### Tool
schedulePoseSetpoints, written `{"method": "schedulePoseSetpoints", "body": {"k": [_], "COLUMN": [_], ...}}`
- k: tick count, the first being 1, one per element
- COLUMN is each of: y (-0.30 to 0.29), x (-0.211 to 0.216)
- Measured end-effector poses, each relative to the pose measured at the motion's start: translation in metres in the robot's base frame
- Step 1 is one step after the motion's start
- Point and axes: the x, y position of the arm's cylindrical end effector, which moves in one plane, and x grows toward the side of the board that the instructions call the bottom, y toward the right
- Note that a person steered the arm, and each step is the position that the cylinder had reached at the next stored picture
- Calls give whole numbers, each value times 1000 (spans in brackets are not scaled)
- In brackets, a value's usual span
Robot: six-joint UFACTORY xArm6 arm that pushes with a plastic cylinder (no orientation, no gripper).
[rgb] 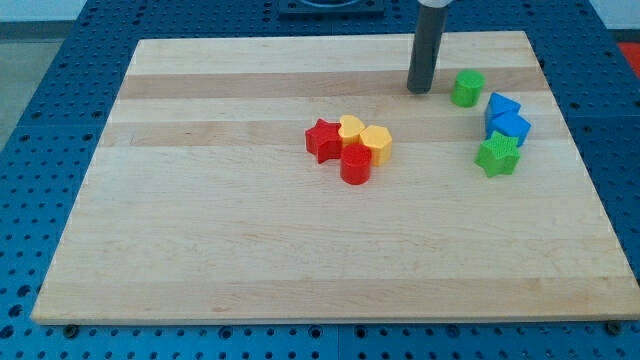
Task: Push the green circle right a bit
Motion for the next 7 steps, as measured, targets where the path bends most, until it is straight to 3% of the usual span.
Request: {"method": "schedulePoseSetpoints", "body": {"k": [5,7], "y": [48,-4], "x": [10,27]}}
